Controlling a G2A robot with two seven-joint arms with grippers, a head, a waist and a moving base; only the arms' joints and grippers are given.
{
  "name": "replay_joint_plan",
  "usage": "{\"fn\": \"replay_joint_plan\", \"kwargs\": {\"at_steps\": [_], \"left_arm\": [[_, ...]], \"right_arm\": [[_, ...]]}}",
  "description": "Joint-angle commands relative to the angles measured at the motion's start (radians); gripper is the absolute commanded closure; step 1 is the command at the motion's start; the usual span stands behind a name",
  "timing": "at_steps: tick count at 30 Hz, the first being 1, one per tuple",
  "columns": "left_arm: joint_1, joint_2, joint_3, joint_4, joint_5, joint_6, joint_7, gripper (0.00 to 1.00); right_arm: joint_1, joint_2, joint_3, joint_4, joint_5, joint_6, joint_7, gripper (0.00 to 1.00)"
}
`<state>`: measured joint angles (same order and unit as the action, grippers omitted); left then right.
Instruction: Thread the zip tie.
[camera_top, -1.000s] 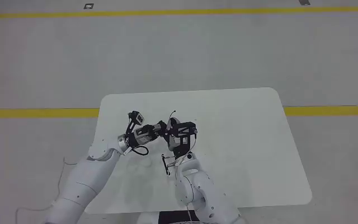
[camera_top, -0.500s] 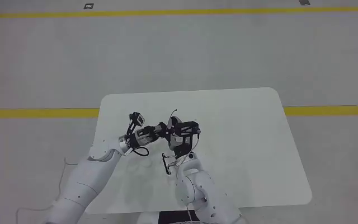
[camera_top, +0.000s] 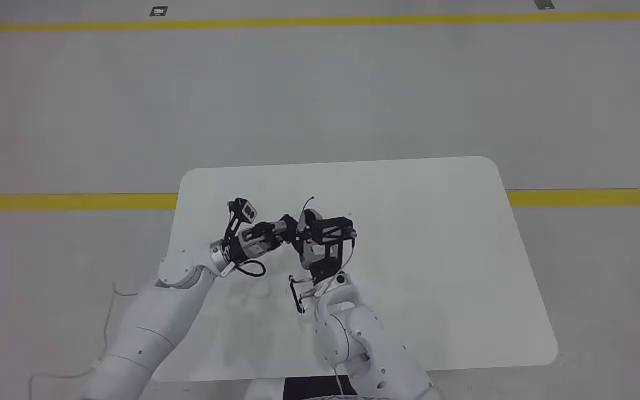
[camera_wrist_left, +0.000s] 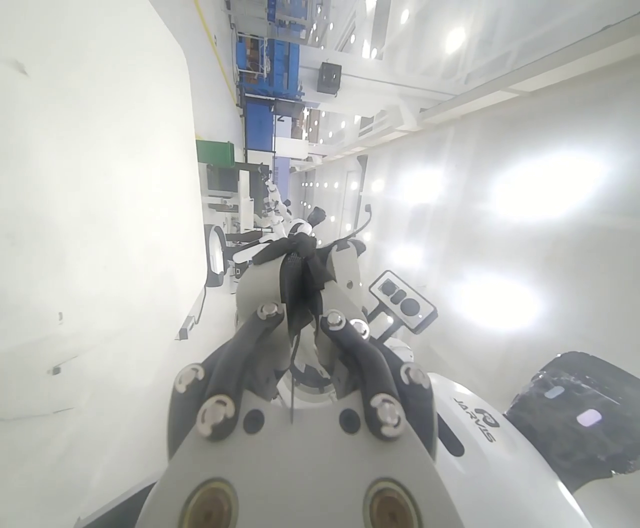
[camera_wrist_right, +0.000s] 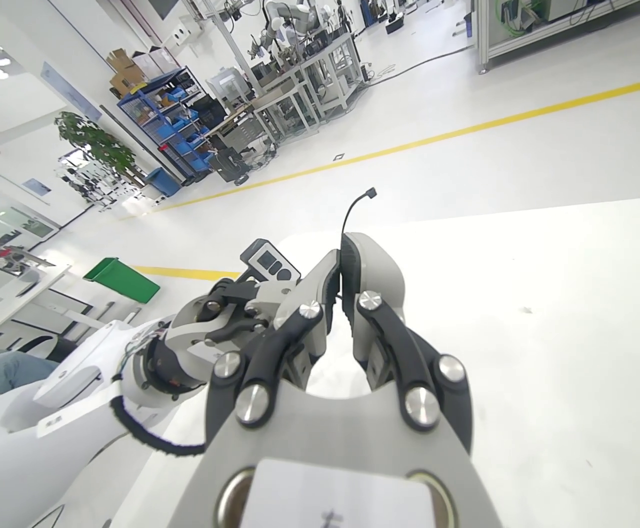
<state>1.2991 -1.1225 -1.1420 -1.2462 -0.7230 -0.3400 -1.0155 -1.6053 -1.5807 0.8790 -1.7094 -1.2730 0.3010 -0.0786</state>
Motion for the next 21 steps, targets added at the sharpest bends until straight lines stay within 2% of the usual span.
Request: {"fn": "replay_joint_plan", "kwargs": {"at_steps": [1, 21], "left_arm": [[0.0, -0.001, 0.001, 0.003, 0.003, 0.0, -0.001, 1.0], [0.001, -0.002, -0.006, 0.002, -0.003, 0.0, -0.004, 1.0]], "right_arm": [[0.0, 0.0, 0.001, -0.001, 0.004, -0.001, -0.005, 1.0], [0.005, 0.003, -0.007, 0.011, -0.025, 0.001, 0.012, 1.0]]}}
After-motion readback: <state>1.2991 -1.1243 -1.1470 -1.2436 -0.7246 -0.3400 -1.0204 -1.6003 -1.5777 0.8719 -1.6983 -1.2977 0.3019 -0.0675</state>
